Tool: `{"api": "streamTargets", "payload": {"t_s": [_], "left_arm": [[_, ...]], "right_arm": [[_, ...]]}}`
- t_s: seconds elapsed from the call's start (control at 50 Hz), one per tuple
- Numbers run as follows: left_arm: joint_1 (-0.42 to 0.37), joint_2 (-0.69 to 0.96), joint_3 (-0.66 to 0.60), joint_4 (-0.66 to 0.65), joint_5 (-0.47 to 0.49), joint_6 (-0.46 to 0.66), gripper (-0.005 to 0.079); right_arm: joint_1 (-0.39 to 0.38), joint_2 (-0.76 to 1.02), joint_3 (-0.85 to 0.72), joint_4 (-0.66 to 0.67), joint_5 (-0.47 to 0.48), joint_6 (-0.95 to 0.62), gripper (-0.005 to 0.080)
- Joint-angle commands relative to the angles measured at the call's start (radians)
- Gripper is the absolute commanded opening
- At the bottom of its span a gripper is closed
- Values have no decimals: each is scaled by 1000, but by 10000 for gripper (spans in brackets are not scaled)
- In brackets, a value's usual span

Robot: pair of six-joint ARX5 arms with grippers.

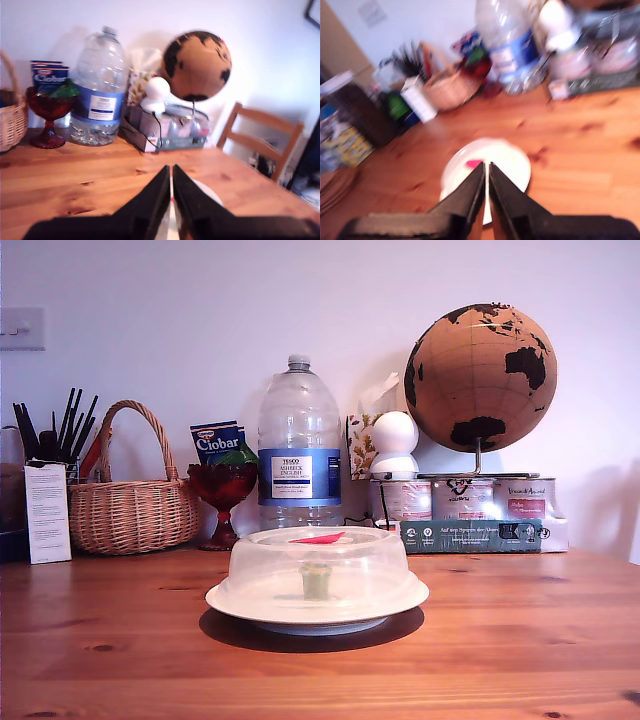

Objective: Lift the plastic dome with your right arm while removing the green coffee capsule from the plate using your left arm.

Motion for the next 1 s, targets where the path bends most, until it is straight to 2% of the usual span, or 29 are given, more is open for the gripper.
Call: {"api": "streamTargets", "payload": {"t_s": [0.0,0.44,0.7,0.98], "left_arm": [[3,37,24,-11,18,54,-19],[2,341,204,-71,85,315,-19],[-16,500,273,-93,84,467,-19],[-74,684,303,-85,84,563,-19]], "right_arm": [[13,50,39,-11,-21,-1,-10],[95,378,330,-79,-50,3,-10],[196,589,468,-141,-52,3,-10],[310,821,581,-180,-51,4,-10]]}}
